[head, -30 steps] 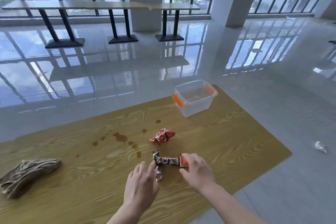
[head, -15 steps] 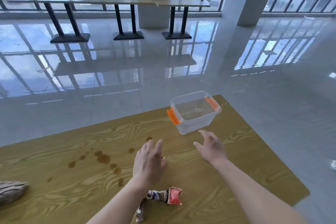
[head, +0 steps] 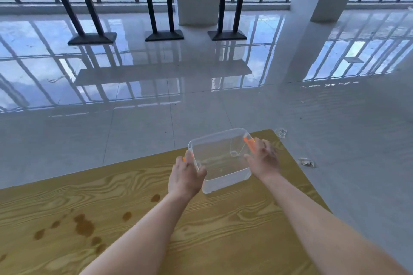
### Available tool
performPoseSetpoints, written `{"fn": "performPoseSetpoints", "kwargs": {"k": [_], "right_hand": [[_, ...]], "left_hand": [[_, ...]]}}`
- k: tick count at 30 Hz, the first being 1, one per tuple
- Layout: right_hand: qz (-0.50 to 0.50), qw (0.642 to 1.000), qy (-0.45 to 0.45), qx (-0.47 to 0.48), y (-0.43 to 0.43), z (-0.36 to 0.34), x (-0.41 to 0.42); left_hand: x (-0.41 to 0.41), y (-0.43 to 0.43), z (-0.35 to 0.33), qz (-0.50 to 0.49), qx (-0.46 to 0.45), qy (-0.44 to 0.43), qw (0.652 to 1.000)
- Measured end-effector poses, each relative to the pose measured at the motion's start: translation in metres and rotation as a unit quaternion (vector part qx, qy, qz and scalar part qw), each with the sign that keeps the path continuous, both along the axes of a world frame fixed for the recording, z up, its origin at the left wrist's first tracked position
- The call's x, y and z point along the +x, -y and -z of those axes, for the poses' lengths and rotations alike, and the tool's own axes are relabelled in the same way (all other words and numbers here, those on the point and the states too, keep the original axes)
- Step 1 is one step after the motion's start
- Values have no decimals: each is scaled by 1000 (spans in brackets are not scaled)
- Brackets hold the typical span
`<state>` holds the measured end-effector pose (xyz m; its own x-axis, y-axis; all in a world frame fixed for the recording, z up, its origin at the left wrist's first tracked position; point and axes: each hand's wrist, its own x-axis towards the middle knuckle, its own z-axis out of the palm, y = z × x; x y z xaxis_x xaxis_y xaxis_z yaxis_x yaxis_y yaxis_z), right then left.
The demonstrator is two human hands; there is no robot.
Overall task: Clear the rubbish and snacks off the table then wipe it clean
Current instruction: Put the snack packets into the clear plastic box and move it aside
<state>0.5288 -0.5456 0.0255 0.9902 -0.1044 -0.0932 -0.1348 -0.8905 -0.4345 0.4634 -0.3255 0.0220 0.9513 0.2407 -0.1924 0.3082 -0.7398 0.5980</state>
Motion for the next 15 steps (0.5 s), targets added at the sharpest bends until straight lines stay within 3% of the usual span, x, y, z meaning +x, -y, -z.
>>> {"fn": "performPoseSetpoints", "kwargs": {"k": [5, 9, 15], "right_hand": [[-7, 999, -33, -26, 5, 14, 16], [-6, 999, 20, -50, 8, 16, 22], [-56, 994, 92, -14, -2, -2, 10]], "left_hand": [[10, 4, 11, -24, -39, -5, 999], [14, 3, 13, -40, -58, 13, 997], [-4, -18, 6, -44, -45, 64, 996]]}}
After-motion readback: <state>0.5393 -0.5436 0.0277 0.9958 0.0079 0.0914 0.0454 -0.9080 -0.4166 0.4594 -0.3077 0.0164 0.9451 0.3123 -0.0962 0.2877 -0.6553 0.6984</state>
